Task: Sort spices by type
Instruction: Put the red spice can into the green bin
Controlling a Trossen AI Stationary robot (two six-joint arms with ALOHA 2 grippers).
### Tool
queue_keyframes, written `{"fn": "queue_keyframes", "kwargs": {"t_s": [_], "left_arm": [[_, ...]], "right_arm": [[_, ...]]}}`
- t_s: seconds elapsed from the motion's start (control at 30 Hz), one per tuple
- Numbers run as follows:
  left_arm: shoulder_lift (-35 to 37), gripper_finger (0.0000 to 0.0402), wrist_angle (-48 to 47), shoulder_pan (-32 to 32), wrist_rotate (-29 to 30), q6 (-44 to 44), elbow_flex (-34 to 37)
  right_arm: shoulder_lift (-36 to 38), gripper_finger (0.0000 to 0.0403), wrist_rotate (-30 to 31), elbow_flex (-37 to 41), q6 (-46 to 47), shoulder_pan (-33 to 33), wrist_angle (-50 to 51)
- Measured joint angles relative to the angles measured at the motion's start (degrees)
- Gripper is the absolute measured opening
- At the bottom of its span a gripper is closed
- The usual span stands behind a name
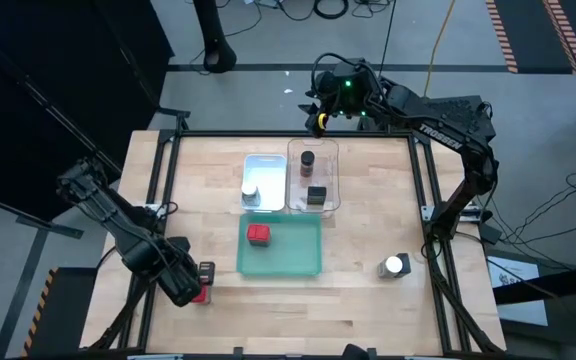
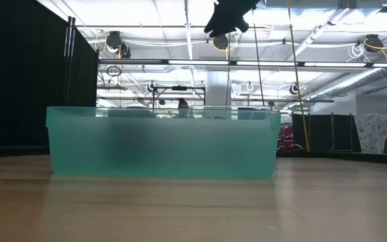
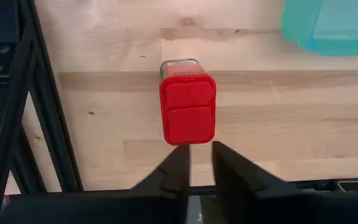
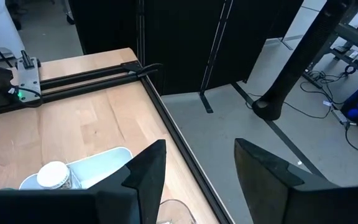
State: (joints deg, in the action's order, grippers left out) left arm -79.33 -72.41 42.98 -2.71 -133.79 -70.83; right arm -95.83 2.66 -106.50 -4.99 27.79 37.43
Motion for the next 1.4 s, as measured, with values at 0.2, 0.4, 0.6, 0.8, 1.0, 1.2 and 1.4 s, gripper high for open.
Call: {"fn": "queue_keyframes", "kwargs": {"t_s": [0.2,0.4,0.6,0.8,1.0,1.2,1.4], "left_arm": [[-2.2,0.0196,-1.1,0.1,-0.9,0.6,0.0],[-6.0,0.0278,0.4,0.1,-0.5,0.6,0.0],[-8.7,0.0285,1.5,0.1,-0.4,0.6,0.0],[-10.3,0.0286,2.0,0.1,-0.6,0.6,0.6],[-10.2,0.0286,6.6,-0.1,-1.5,0.1,4.0],[-10.2,0.0286,6.0,-0.2,-1.2,0.2,4.8],[-10.2,0.0286,5.8,-0.2,-0.3,0.6,4.8]], "right_arm": [[0.0,0.0174,0.0,0.0,0.2,0.0,0.0],[0.0,0.0174,0.0,0.0,1.1,0.0,0.1],[0.0,0.0174,0.0,0.0,1.1,0.0,0.1],[0.0,0.0174,0.0,0.0,1.1,0.0,0.1],[0.0,0.0173,0.0,0.0,1.1,0.0,0.8],[0.0,0.0173,0.0,0.0,1.1,0.0,1.3],[0.0,0.0173,0.0,0.0,1.1,0.0,1.5]]}}
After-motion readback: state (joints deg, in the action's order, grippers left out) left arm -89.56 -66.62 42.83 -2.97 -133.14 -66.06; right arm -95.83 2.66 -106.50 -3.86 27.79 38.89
